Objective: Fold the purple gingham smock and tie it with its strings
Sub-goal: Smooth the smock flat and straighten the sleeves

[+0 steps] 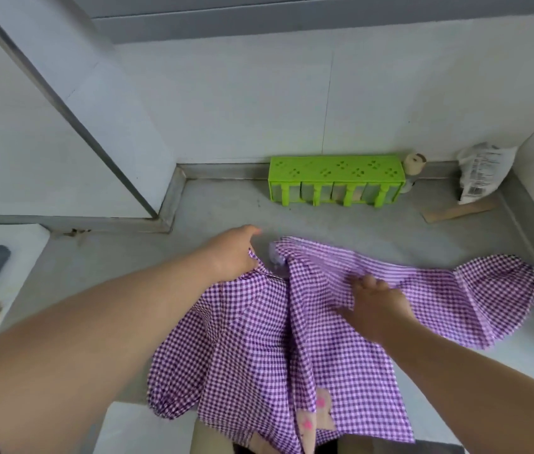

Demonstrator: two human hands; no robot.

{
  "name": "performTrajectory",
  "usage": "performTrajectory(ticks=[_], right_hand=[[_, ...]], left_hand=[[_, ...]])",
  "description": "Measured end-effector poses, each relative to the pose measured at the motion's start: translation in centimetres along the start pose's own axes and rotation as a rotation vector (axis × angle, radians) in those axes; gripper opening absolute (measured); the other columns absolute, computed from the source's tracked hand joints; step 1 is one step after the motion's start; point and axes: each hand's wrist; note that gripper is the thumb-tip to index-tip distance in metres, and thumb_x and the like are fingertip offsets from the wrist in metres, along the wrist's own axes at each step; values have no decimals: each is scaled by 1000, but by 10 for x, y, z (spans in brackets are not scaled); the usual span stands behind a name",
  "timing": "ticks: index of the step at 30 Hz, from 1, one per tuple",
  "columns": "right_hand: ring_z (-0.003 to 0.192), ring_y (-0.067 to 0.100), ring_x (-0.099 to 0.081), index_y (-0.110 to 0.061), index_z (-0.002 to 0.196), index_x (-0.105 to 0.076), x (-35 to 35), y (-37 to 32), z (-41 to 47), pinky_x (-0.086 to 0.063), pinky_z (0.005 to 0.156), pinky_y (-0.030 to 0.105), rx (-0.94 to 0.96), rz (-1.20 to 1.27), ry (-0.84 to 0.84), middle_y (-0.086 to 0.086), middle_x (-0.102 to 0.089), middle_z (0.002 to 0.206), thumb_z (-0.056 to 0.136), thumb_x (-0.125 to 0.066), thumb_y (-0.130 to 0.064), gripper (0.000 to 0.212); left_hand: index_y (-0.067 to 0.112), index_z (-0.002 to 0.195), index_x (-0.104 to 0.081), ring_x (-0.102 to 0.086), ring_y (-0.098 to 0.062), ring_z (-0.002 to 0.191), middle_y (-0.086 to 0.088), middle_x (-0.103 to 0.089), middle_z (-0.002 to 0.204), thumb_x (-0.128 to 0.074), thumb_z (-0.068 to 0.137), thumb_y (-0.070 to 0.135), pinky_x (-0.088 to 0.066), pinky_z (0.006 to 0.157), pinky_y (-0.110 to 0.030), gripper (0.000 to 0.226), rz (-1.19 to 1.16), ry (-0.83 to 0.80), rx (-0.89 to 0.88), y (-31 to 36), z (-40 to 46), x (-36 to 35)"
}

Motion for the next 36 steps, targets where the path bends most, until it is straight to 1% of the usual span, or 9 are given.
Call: performTrajectory(ticks=[6,10,15,19,23,27,31,34,36], right_hand=[[126,29,-56,-11,150,-47,17,18,12,-51,98,40,-295,-84,-101,10,-50,143,91,-43,-78,89],[141,31,-42,-31,160,-15,18,-4,16,-46,108,52,46,60,30,6,-27,162,97,-57,-33,76],[143,35,-43,-30,162,-15,17,-27,14,-50,102,54,13,109,-23,8,-28,166,100,-33,-67,75],[122,33,-59,-20,150,-38,26,-26,18,-54,84,46,-95,53,-26,11,-48,143,101,-34,-67,67],[110,29,-58,-19,144,-38,19,-20,28,-57,79,44,-31,-11,50,6,-39,141,99,-58,-33,52],[125,29,-54,-34,158,-9,14,-16,38,-55,91,45,208,-79,67,3,-19,165,89,-60,-1,92],[128,30,-54,-36,161,-9,17,-16,42,-55,95,48,147,-23,8,4,-38,157,97,-53,-9,82],[124,32,-56,-32,162,-5,20,-14,43,-57,90,49,94,12,5,7,-44,148,100,-58,-38,82],[118,32,-59,-30,163,2,21,-13,43,-56,84,47,82,17,11,9,-47,142,98,-60,-49,92]], left_hand=[[22,130,-67,-60,-16,118,0,-63,139,-59,104,18,-42,96,-25,27,-98,72,75,-30,10,13],[23,109,-71,-61,-13,102,2,-70,121,-53,106,15,-43,86,-25,20,-236,141,111,-32,18,12],[25,117,-69,-61,-18,110,-1,-65,133,-40,110,13,-45,88,-29,32,-288,114,138,-32,23,4],[23,133,-61,-61,-20,118,4,-63,133,-59,99,59,-48,97,-35,49,-113,-72,124,-42,22,-7],[18,102,-68,-65,-17,90,-2,-68,103,-56,99,61,-50,76,-31,45,110,-210,104,-43,25,-17],[16,117,-71,-66,-19,96,-5,-71,113,-39,106,55,-51,86,-34,52,-41,-190,180,-34,27,-17],[24,120,-71,-70,-18,103,1,-75,118,-45,107,47,-50,94,-33,37,-460,-206,59,-17,25,-5],[22,118,-74,-76,-21,99,2,-80,107,-50,107,37,-52,92,-37,31,-891,-201,87,-9,26,1],[17,108,-74,-76,-26,97,-2,-80,105,-51,105,33,-55,95,-40,28,-724,-129,124,-21,37,-8]])
Point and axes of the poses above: each hand's wrist, its own z-axis towards the middle knuckle, its own x-axis out of the back of the hand, y = z × x
